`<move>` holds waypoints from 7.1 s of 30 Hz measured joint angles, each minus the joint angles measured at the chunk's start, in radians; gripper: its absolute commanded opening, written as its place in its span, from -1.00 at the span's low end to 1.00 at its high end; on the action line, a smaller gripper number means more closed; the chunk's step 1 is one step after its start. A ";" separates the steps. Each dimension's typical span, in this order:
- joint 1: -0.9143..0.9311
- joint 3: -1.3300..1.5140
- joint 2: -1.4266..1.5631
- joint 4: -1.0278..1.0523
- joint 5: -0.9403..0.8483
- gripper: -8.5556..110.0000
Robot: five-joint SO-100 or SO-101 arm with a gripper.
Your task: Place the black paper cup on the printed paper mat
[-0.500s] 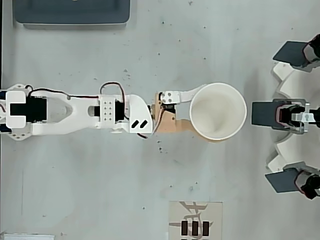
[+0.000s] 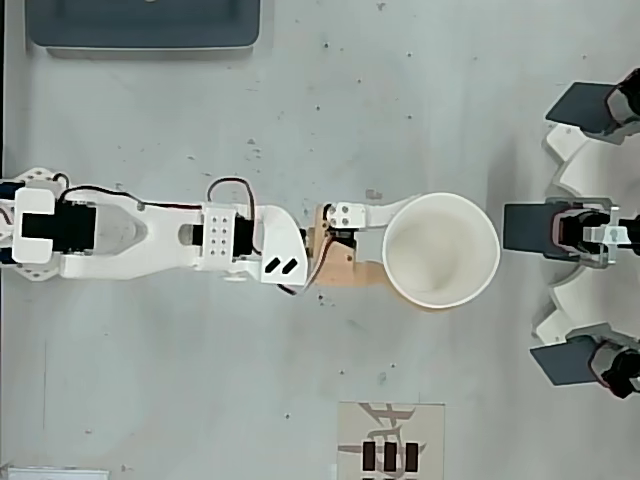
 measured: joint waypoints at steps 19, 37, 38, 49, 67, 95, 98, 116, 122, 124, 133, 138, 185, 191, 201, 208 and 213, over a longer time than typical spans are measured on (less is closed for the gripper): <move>0.000 0.109 0.117 0.000 0.000 -0.66; 0.000 0.417 0.422 0.000 0.038 -0.65; 0.000 0.439 0.442 0.000 0.038 -0.65; 0.000 0.617 0.607 -0.044 0.049 -0.65; 0.061 0.899 0.750 -0.202 0.074 -0.64; 0.423 0.577 0.387 -0.230 0.118 -0.65; 0.442 0.499 0.325 -0.210 0.123 -0.65; 0.537 0.017 -0.064 -0.101 0.144 -0.66; 0.546 -0.155 -0.192 -0.051 0.150 -0.66; 0.554 -0.213 -0.233 -0.032 0.150 -0.66; 0.584 -0.440 -0.396 0.008 0.150 -0.67; 0.589 -0.541 -0.477 0.021 0.153 -0.67; 0.600 -0.772 -0.779 0.086 0.155 0.01; 0.629 -0.689 -0.683 0.071 0.150 0.07; 0.652 -0.380 -0.459 0.025 0.149 0.14; 0.652 -0.080 -0.210 0.006 0.149 0.15; 0.652 0.095 -0.029 0.006 0.149 0.14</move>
